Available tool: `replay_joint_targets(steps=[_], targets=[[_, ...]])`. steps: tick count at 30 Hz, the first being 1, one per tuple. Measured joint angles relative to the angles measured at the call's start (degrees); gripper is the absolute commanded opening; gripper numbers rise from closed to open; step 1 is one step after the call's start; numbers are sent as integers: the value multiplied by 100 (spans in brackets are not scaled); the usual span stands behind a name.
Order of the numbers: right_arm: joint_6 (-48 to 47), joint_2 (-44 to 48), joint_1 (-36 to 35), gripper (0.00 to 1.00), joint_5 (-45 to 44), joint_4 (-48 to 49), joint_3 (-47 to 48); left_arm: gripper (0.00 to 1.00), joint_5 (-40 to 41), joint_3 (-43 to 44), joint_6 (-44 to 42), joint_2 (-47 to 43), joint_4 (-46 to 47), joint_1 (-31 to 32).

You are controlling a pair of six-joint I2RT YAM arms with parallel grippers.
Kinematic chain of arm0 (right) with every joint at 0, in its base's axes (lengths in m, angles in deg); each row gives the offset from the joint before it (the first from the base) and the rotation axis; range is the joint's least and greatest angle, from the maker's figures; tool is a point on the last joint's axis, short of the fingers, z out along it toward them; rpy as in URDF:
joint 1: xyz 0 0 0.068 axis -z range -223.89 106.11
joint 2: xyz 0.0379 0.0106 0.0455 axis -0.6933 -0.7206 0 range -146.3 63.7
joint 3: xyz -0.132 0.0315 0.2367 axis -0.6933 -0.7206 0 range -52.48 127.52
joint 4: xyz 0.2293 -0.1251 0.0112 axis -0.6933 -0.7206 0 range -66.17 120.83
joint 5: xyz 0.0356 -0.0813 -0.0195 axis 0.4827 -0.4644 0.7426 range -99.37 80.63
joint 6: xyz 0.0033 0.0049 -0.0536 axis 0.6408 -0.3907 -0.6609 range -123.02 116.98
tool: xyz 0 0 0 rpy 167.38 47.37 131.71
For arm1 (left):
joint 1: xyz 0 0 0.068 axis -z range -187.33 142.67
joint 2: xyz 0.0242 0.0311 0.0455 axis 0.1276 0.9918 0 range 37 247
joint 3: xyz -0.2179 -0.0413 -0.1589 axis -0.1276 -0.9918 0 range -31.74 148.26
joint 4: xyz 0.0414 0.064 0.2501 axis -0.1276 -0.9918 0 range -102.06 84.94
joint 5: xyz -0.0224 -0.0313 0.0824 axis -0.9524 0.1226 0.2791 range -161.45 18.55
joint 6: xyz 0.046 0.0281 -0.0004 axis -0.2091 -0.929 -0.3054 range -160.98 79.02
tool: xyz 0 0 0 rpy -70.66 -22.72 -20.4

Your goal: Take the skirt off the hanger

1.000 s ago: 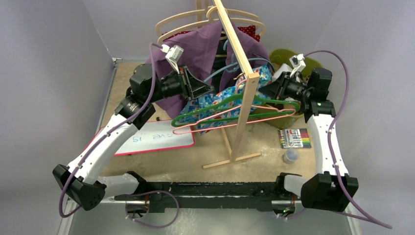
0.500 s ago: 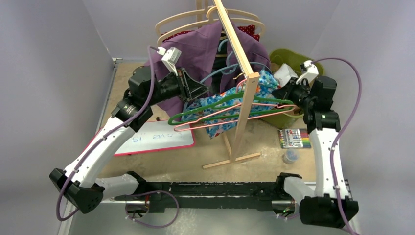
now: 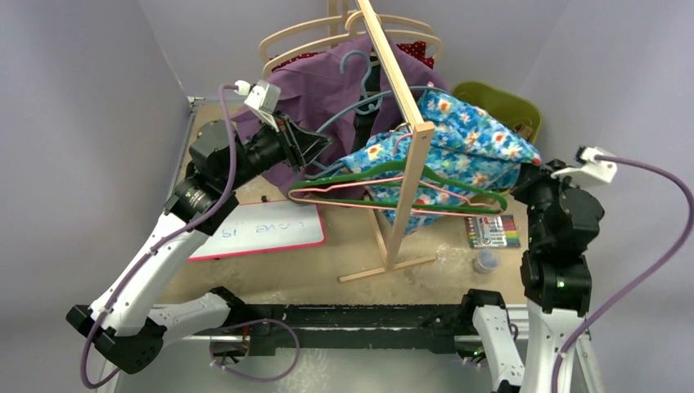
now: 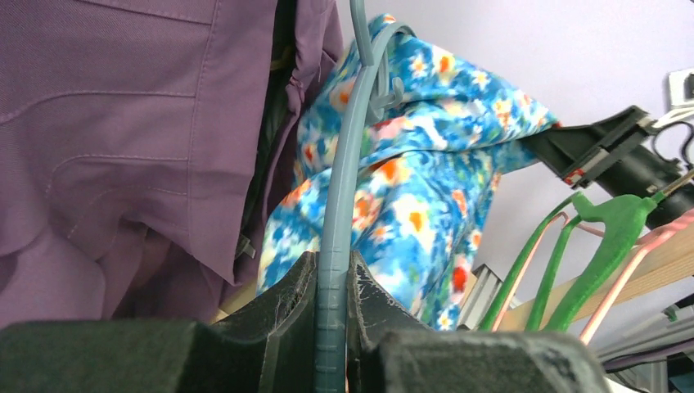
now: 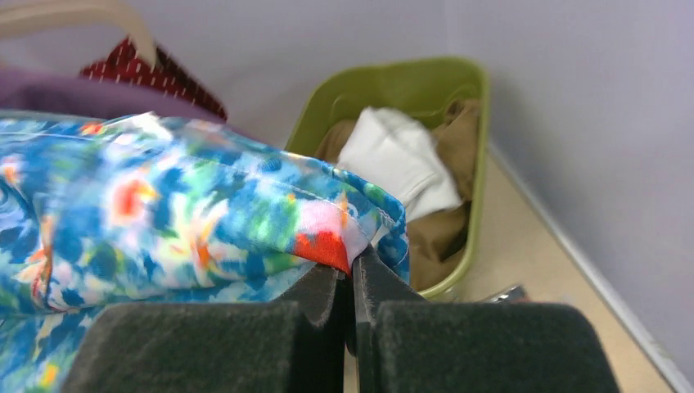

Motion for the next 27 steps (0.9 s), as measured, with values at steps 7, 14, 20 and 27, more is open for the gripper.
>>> replay_joint_targets(steps=[7, 14, 20, 27], targets=[[-249, 319, -15, 0, -1320, 50, 431, 0, 83, 0, -155, -57, 0, 0], [-702, 321, -170, 0, -1888, 90, 935, 0, 79, 0, -240, -59, 0, 0], [-1121, 382, -372, 0, -2107, 96, 1342, 0, 74, -4, -293, -87, -7, 0], [-1478, 1132, -498, 0, -2218, 398, 1537, 0, 68, -184, -330, -319, -9, 0]])
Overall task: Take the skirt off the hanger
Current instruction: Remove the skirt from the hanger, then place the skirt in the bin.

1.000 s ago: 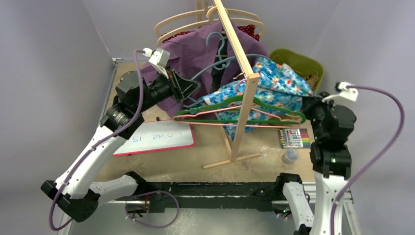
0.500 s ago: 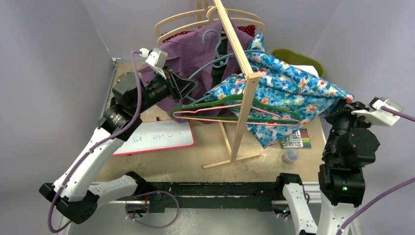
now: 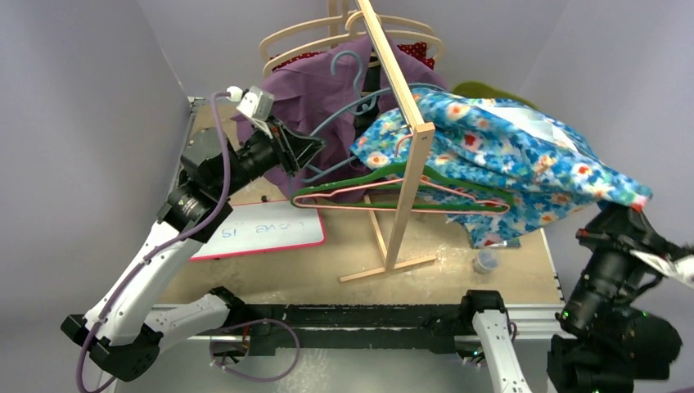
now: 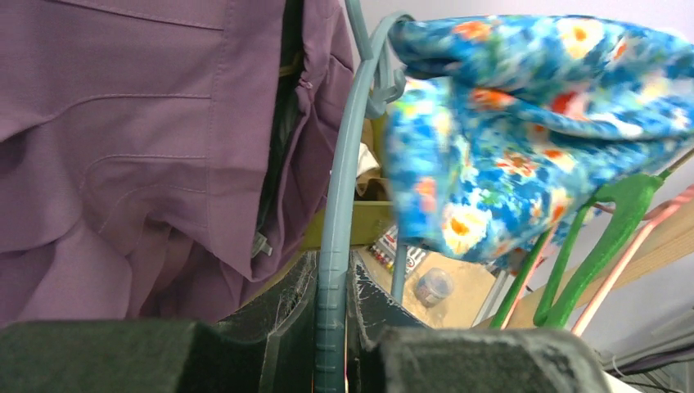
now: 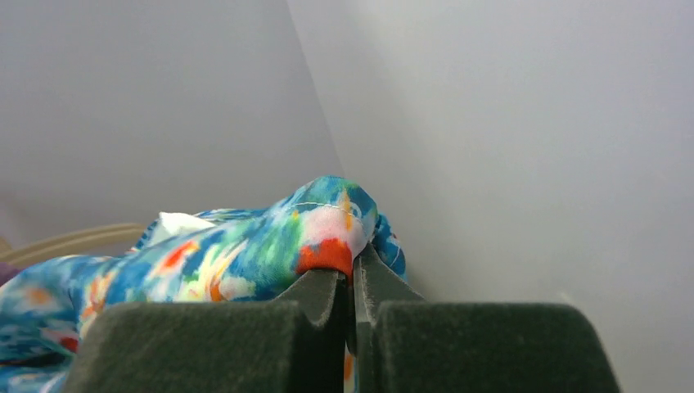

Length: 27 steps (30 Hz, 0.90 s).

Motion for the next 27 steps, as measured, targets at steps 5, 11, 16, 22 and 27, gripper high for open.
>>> replay_joint_targets(steps=[5, 11, 16, 22, 27], targets=[[-7, 197, -2, 0, -59, 125, 107, 0, 162, -61, -33, -61, -2, -46], [13, 50, -2, 0, -46, 118, 107, 0, 236, -90, -151, -149, -107, -55], [90, -260, -2, 0, 28, 321, 85, 0, 264, -92, -164, -282, -216, -55], [-111, -1082, -2, 0, 306, 1248, -212, 0, 262, -315, -160, -610, -179, -55], [-188, -2341, -2, 0, 437, 1596, 70, 0, 251, -339, -157, -675, -190, -55]])
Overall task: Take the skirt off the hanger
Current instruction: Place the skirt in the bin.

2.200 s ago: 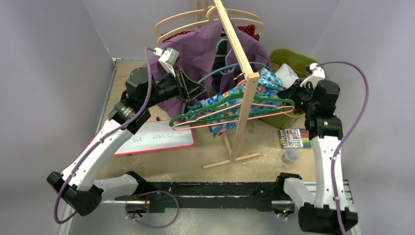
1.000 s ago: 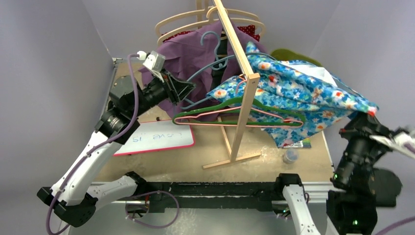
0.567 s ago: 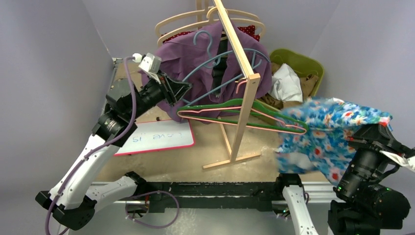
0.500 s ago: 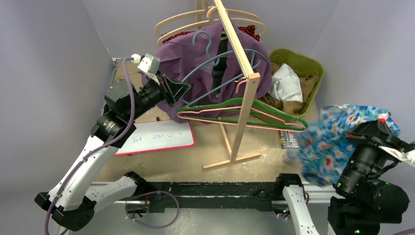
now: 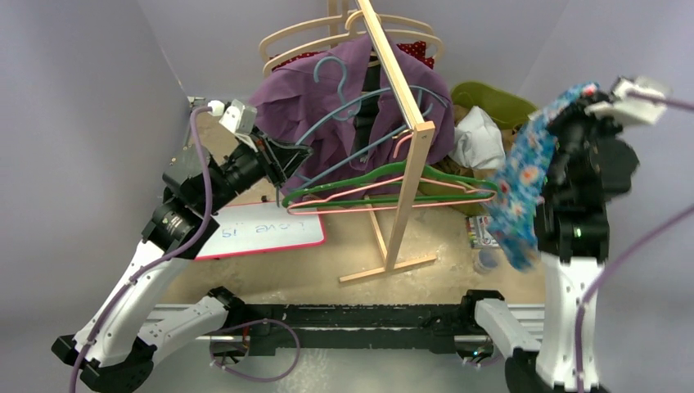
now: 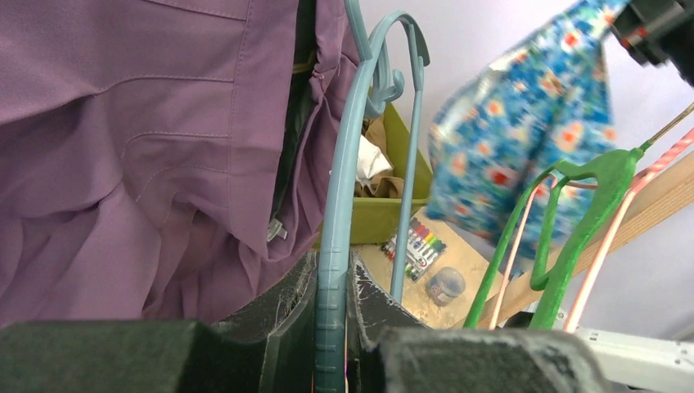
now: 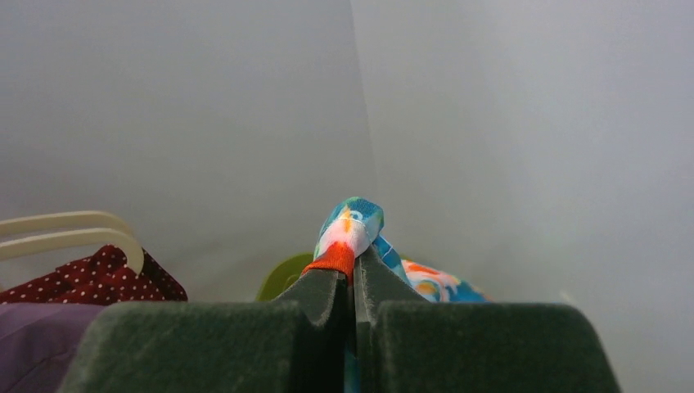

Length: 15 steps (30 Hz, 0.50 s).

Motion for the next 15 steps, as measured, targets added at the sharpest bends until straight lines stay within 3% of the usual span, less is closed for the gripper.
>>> replay_joint_targets(steps=[8, 15], targets=[[-595, -2138, 0, 0, -61, 219, 1873, 0, 63, 0, 4, -15, -210, 0], [-918, -3032, 133, 0, -101, 691, 2658, 0, 170, 0, 94, -87, -289, 0]])
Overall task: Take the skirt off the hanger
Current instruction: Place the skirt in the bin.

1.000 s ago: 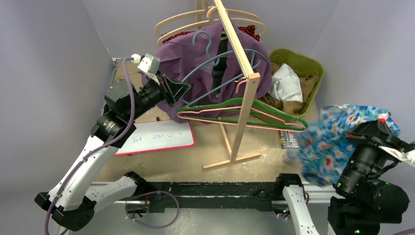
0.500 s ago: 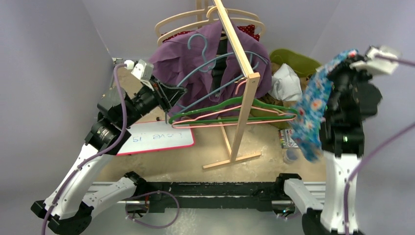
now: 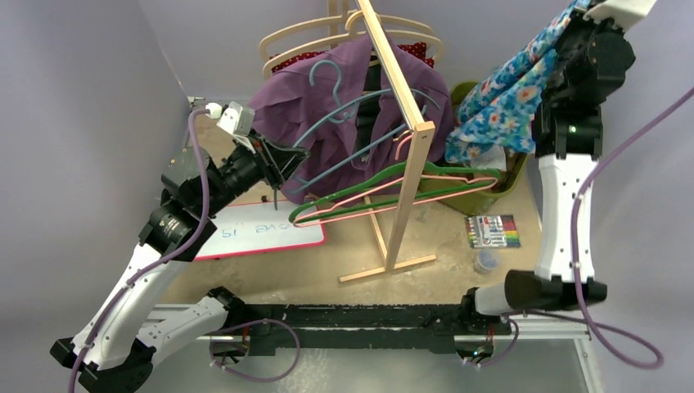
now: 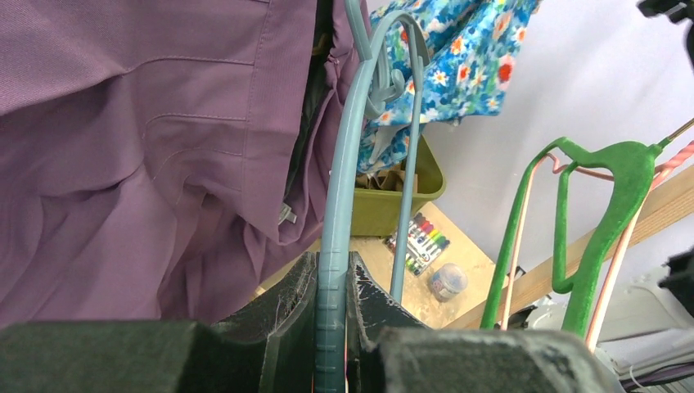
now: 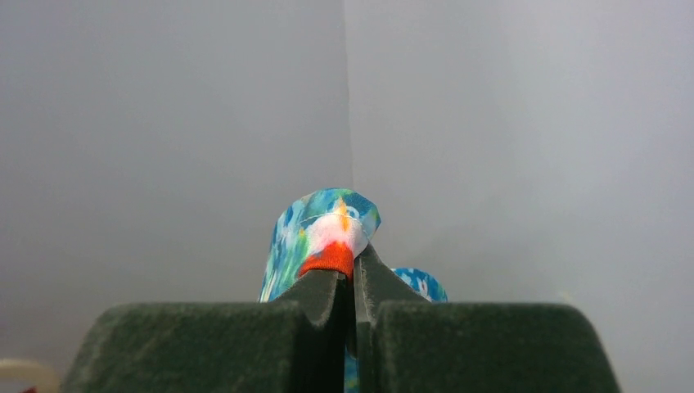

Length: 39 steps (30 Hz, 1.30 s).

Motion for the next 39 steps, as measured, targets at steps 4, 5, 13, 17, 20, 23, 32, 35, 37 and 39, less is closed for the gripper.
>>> replay_joint_targets(steps=[4, 5, 13, 17, 20, 23, 32, 35, 37, 39], targets=[[-55, -765, 87, 0, 142, 236, 398, 0, -2, 26, 66, 20, -74, 0], [-55, -964, 92, 0, 157, 243, 374, 0, -2, 42, 79, 22, -105, 0], [1056, -1952, 111, 0, 1685, 166, -1438, 0, 57, 72, 179, -35, -179, 0], [1923, -2291, 114, 0, 2894, 129, -2544, 0, 55, 74, 254, -24, -190, 0], [2378, -2599, 122, 0, 3565, 2, -2555, 0, 55, 94, 256, -9, -262, 0], [2669, -2726, 170, 0, 4072, -232, -2094, 0, 59, 153, 256, 9, -378, 0], [3191, -1613, 376, 0, 4391, 72, -1388, 0, 85, 175, 289, -11, -380, 0], [3713, -1095, 621, 0, 4815, 807, -2087, 0, 85, 175, 313, -15, -350, 0], [4194, -957, 935, 0, 5178, 1438, -2739, 0, 85, 175, 313, -20, -350, 0], [4498, -1091, 1213, 0, 5379, 1757, -3171, 0, 85, 175, 310, -31, -363, 0]])
